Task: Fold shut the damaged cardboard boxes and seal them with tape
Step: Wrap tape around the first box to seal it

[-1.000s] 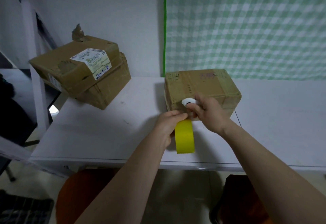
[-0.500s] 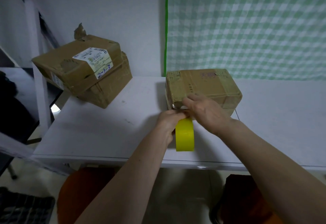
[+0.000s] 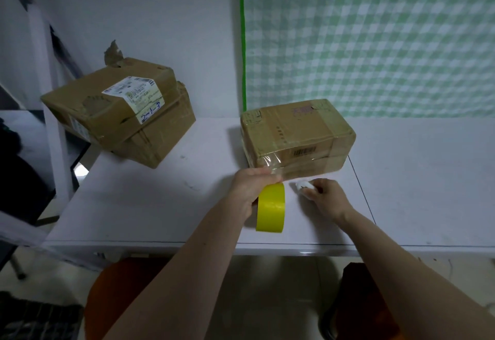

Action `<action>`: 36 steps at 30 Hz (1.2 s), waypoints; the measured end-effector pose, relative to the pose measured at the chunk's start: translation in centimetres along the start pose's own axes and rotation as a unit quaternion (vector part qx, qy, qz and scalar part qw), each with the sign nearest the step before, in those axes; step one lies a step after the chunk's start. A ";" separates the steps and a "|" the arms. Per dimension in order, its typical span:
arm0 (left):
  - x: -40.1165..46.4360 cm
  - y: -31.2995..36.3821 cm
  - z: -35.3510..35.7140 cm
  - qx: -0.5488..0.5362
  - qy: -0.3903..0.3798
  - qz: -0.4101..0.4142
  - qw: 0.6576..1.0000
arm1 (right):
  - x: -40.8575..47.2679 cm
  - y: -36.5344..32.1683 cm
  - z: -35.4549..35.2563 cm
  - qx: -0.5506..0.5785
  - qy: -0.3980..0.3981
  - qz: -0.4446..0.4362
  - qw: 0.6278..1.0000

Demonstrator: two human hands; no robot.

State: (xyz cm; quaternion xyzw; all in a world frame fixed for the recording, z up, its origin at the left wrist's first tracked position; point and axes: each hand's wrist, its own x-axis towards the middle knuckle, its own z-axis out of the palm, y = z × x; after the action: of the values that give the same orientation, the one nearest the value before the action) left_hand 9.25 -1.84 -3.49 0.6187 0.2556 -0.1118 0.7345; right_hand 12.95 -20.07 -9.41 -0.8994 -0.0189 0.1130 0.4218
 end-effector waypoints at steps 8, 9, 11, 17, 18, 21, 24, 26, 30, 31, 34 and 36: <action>0.4 -0.1 -0.4 0.076 -0.002 0.020 0.997 | -0.4 -2.7 0.9 -0.078 0.204 -0.156 0.963; 0.5 -0.1 -0.5 0.083 -0.003 0.025 0.996 | -0.5 -3.8 1.0 -0.098 0.238 -0.238 0.937; 0.6 -0.1 -0.7 0.097 -0.006 0.033 0.995 | -0.4 -5.7 1.5 -0.155 0.238 -0.361 0.888; 0.5 0.9 -3.4 0.252 -0.003 0.082 0.964 | 0.7 -6.3 2.5 -0.256 0.180 -0.385 0.868; 0.5 1.2 -4.4 0.315 0.011 0.102 0.944 | 0.7 -6.2 2.6 -0.249 0.179 -0.382 0.872; 0.2 1.8 -7.3 0.554 0.097 0.142 0.815 | 0.8 -6.4 3.2 -0.219 0.187 -0.382 0.878; 0.3 1.1 -9.0 0.696 0.139 0.144 0.689 | 0.6 -6.7 3.9 -0.200 0.195 -0.378 0.883; 0.7 -0.3 -9.5 0.705 0.133 0.148 0.680 | 0.6 -6.7 4.1 -0.198 0.199 -0.362 0.889; 1.1 -3.1 -9.9 0.643 0.139 0.220 0.720 | 0.5 -6.7 4.3 -0.208 0.196 -0.351 0.892; 1.1 -3.4 -10.0 0.630 0.145 0.228 0.728 | 0.5 -6.7 4.3 -0.209 0.194 -0.351 0.892; 1.1 -3.5 -10.2 0.604 0.143 0.224 0.751 | 0.5 -6.8 4.2 -0.203 0.191 -0.352 0.894; 1.0 -3.5 -10.3 0.600 0.134 0.216 0.759 | 0.4 -6.8 4.1 -0.195 0.187 -0.353 0.896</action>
State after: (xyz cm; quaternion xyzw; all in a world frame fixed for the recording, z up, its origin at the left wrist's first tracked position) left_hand 5.95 7.49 -8.05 0.9801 0.0913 0.0035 0.1762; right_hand 12.83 -12.56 -6.78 -0.9026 -0.2774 -0.2190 0.2458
